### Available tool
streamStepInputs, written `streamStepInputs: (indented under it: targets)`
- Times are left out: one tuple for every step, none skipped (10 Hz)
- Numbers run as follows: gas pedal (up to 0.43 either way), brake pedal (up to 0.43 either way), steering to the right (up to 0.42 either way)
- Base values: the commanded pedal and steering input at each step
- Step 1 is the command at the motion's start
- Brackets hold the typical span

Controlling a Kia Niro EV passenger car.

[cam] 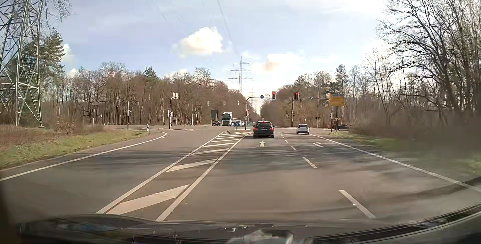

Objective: Follow the waypoints while adhering to traffic rules and regulations

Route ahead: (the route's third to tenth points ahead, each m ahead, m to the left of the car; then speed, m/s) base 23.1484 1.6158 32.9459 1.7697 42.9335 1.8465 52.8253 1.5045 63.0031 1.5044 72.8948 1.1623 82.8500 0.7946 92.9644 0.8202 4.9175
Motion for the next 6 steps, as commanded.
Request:
streamStepInputs:
  targets:
    - [0.059, 0.0, 0.011]
    - [0.059, 0.0, 0.01]
    - [0.059, 0.0, 0.009]
    - [0.059, 0.0, 0.009]
    - [0.059, 0.0, 0.009]
    - [0.059, 0.0, 0.009]
